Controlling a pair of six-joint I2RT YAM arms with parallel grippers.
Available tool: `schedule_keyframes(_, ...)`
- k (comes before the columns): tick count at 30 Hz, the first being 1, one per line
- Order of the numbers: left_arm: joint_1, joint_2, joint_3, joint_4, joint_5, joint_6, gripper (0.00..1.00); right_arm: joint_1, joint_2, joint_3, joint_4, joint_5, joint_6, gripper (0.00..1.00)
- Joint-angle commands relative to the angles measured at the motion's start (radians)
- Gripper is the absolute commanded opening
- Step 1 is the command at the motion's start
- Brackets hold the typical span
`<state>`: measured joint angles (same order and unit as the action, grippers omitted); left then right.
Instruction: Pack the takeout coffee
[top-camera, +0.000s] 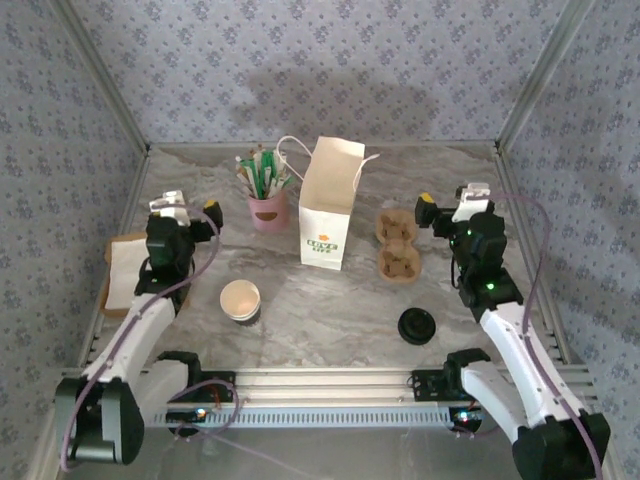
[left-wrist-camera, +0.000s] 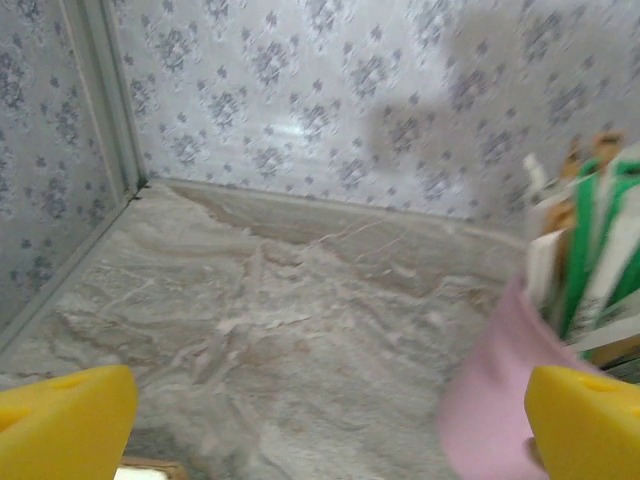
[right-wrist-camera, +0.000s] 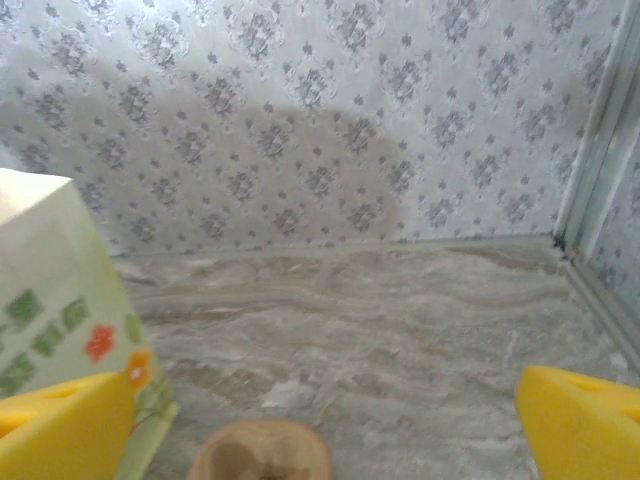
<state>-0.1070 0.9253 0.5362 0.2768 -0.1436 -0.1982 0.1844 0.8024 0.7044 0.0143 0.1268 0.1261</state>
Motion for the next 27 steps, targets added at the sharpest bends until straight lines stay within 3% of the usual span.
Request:
schedule_keyframes(1, -0.003, -0.101, 0.044, -0.206, 0.048, -0.211, 0.99, 0.007, -0.015, 0.114, -0.404, -0.078, 0.150, 1.00)
schedule_keyframes(4, -0.004, -0.186, 0.077, -0.380, 0.072, -0.290, 1.00, -0.019, -0.010, 0.143, -0.488, -0.175, 0.213, 1.00)
schedule_keyframes(8, -0.003, -0.278, 0.179, -0.666, 0.094, -0.321, 0.99, -0.101, -0.006, 0.136, -0.480, -0.414, 0.308, 1.00)
schedule_keyframes(12, -0.004, -0.369, 0.211, -0.779, 0.157, -0.319, 0.99, -0.094, 0.030, 0.175, -0.469, -0.529, 0.352, 0.99)
schedule_keyframes(16, -0.003, -0.440, 0.243, -0.885, 0.157, -0.383, 1.00, 0.040, 0.081, 0.226, -0.523, -0.513, 0.350, 0.92)
schedule_keyframes(22, -0.003, -0.487, 0.305, -1.048, 0.148, -0.489, 0.99, 0.314, 0.162, 0.314, -0.646, -0.369, 0.330, 0.84)
schedule_keyframes(27, -0.002, -0.460, 0.326, -1.100, 0.221, -0.542, 0.99, 0.562, 0.251, 0.405, -0.719, -0.221, 0.336, 0.78)
